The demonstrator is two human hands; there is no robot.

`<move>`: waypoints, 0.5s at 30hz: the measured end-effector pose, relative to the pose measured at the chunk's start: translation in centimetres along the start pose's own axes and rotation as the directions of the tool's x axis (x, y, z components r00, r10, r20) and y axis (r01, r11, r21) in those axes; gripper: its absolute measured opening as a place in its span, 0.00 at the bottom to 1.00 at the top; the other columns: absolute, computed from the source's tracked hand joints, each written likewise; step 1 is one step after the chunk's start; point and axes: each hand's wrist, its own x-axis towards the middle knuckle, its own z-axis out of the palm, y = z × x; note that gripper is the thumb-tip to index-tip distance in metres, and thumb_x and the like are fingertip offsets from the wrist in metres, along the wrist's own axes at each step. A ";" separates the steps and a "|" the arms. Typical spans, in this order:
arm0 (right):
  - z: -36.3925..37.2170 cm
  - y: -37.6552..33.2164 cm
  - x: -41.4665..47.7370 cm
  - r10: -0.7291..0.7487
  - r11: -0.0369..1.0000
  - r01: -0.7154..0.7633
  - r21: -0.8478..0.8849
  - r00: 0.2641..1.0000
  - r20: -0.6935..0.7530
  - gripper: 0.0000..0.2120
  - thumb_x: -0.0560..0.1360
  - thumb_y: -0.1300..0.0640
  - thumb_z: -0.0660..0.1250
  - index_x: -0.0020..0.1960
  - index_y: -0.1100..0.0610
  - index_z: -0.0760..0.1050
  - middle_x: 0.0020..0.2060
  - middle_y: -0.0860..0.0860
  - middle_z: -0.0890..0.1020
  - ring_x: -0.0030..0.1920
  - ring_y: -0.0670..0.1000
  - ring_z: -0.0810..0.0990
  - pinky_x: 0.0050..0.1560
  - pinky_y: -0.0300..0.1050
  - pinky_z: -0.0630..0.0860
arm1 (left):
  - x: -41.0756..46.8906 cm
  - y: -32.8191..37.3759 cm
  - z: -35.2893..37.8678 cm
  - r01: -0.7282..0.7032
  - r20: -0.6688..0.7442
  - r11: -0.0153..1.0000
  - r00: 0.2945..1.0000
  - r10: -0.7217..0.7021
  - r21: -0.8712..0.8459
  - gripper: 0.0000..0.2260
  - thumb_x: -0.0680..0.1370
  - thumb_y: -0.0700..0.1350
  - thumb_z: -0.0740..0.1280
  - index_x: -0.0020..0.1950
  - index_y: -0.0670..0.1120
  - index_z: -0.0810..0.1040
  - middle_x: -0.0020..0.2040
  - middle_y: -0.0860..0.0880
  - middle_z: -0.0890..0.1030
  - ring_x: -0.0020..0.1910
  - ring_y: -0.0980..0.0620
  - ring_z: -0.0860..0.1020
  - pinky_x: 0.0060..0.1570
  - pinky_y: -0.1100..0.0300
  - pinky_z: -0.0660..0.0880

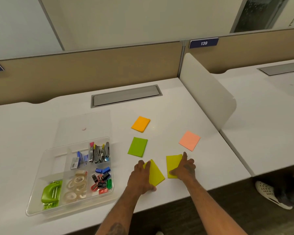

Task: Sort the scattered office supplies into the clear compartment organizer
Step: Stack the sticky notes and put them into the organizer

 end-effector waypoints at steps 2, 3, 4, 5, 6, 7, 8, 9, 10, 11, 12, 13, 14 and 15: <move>-0.2 0.0 0.4 0.043 0.999 -0.043 0.004 0.998 0.043 0.57 0.65 0.50 0.78 0.77 0.53 0.39 0.68 0.58 0.65 0.68 0.60 0.66 0.64 0.54 0.70 | 0.1 0.1 0.0 -0.009 -0.024 1.000 1.000 0.008 -0.019 0.54 0.64 0.60 0.78 0.79 0.51 0.47 0.73 0.44 0.54 0.70 0.42 0.62 0.62 0.48 0.72; -0.2 0.1 0.6 0.047 0.999 -0.047 0.008 0.997 0.059 0.56 0.65 0.50 0.78 0.77 0.53 0.40 0.68 0.57 0.68 0.68 0.60 0.67 0.65 0.53 0.70 | 0.1 0.0 0.0 -0.017 -0.036 1.000 0.999 0.016 -0.025 0.54 0.63 0.59 0.78 0.79 0.52 0.47 0.72 0.45 0.54 0.69 0.42 0.63 0.60 0.48 0.73; -0.1 0.2 0.7 0.044 0.999 -0.045 0.016 0.997 0.066 0.55 0.65 0.50 0.78 0.77 0.54 0.43 0.67 0.57 0.70 0.67 0.59 0.69 0.64 0.53 0.71 | 0.2 0.0 0.0 -0.027 -0.046 0.999 0.999 0.026 -0.034 0.54 0.63 0.58 0.79 0.79 0.53 0.48 0.71 0.45 0.55 0.68 0.43 0.64 0.60 0.48 0.74; -0.1 0.3 0.8 0.039 0.999 -0.041 0.030 0.997 0.068 0.52 0.65 0.50 0.78 0.76 0.54 0.47 0.65 0.57 0.72 0.66 0.59 0.71 0.62 0.51 0.72 | 0.2 0.0 0.0 -0.037 -0.053 0.998 0.998 0.035 -0.047 0.54 0.63 0.57 0.79 0.78 0.53 0.48 0.71 0.46 0.55 0.68 0.43 0.64 0.60 0.48 0.74; -0.1 0.4 0.9 0.037 0.998 -0.040 0.048 0.997 0.070 0.48 0.65 0.50 0.78 0.74 0.55 0.51 0.64 0.57 0.74 0.64 0.59 0.73 0.60 0.50 0.73 | 0.3 -0.1 -0.1 -0.046 -0.056 0.997 0.998 0.042 -0.065 0.53 0.63 0.56 0.79 0.78 0.54 0.50 0.70 0.46 0.56 0.67 0.44 0.64 0.60 0.48 0.74; -0.2 0.4 1.0 0.031 0.997 -0.037 0.073 0.997 0.072 0.44 0.65 0.51 0.77 0.71 0.55 0.55 0.63 0.57 0.75 0.63 0.59 0.74 0.56 0.48 0.73 | 0.4 -0.1 -0.2 -0.052 -0.060 0.995 0.997 0.047 -0.089 0.51 0.64 0.54 0.79 0.78 0.54 0.51 0.69 0.46 0.56 0.67 0.44 0.64 0.60 0.49 0.74; -0.3 0.5 1.1 0.021 0.994 -0.028 0.105 0.997 0.069 0.39 0.66 0.51 0.77 0.69 0.56 0.59 0.61 0.57 0.75 0.61 0.59 0.75 0.53 0.47 0.72 | 0.5 -0.2 -0.4 -0.054 -0.064 0.992 0.997 0.047 -0.117 0.48 0.66 0.52 0.79 0.78 0.54 0.53 0.69 0.47 0.57 0.67 0.45 0.64 0.60 0.50 0.74; -0.4 0.5 1.2 0.008 0.990 -0.016 0.143 0.998 0.057 0.34 0.67 0.51 0.75 0.66 0.57 0.62 0.60 0.57 0.76 0.60 0.59 0.76 0.50 0.46 0.71 | 0.7 -0.2 -0.6 -0.052 -0.071 0.988 0.997 0.041 -0.148 0.45 0.67 0.49 0.78 0.78 0.54 0.55 0.69 0.47 0.58 0.66 0.46 0.66 0.59 0.51 0.74; -0.6 0.5 1.4 -0.005 0.984 -0.002 0.178 0.999 0.037 0.30 0.69 0.50 0.74 0.64 0.57 0.64 0.60 0.57 0.77 0.59 0.59 0.76 0.49 0.45 0.70 | 0.8 -0.3 -0.9 -0.045 -0.078 0.982 0.996 0.032 -0.183 0.44 0.69 0.47 0.77 0.78 0.54 0.56 0.69 0.47 0.59 0.65 0.46 0.68 0.59 0.52 0.74; -0.8 0.5 1.5 -0.015 0.978 0.013 0.208 1.000 0.011 0.26 0.71 0.50 0.72 0.62 0.58 0.66 0.59 0.57 0.77 0.59 0.58 0.77 0.49 0.45 0.69 | 0.9 -0.3 -1.2 -0.038 -0.086 0.973 0.996 0.018 -0.228 0.42 0.70 0.44 0.76 0.78 0.54 0.56 0.69 0.47 0.60 0.63 0.45 0.71 0.58 0.52 0.74; -1.0 0.4 1.5 -0.024 0.973 0.027 0.230 1.000 -0.016 0.23 0.72 0.49 0.70 0.61 0.58 0.68 0.59 0.57 0.78 0.59 0.58 0.77 0.49 0.45 0.70 | 1.1 -0.3 -1.5 -0.029 -0.098 0.958 0.995 0.001 -0.286 0.42 0.70 0.42 0.75 0.78 0.53 0.56 0.69 0.47 0.61 0.61 0.43 0.73 0.56 0.52 0.75; -1.2 0.3 1.6 -0.033 0.969 0.043 0.244 0.999 -0.042 0.20 0.74 0.48 0.68 0.60 0.58 0.70 0.58 0.57 0.78 0.58 0.58 0.77 0.50 0.45 0.70 | 1.2 -0.4 -1.9 -0.022 -0.112 0.933 0.994 -0.020 -0.360 0.41 0.70 0.40 0.75 0.78 0.53 0.57 0.68 0.46 0.64 0.59 0.42 0.74 0.55 0.51 0.75; -1.4 0.0 1.7 -0.043 0.964 0.059 0.258 0.997 -0.066 0.19 0.75 0.48 0.67 0.59 0.59 0.72 0.57 0.57 0.79 0.58 0.58 0.77 0.51 0.46 0.71 | 1.3 -0.5 -2.4 -0.017 -0.127 0.896 0.991 -0.044 -0.444 0.40 0.70 0.38 0.74 0.77 0.51 0.59 0.65 0.45 0.67 0.58 0.42 0.75 0.55 0.51 0.75; -1.7 -0.3 1.8 -0.053 0.958 0.076 0.276 0.995 -0.088 0.18 0.75 0.47 0.66 0.58 0.59 0.74 0.57 0.57 0.80 0.57 0.58 0.77 0.52 0.46 0.72 | 1.4 -0.7 -2.9 -0.014 -0.140 0.851 0.988 -0.070 -0.526 0.38 0.70 0.36 0.74 0.76 0.49 0.62 0.61 0.45 0.72 0.55 0.44 0.77 0.53 0.52 0.76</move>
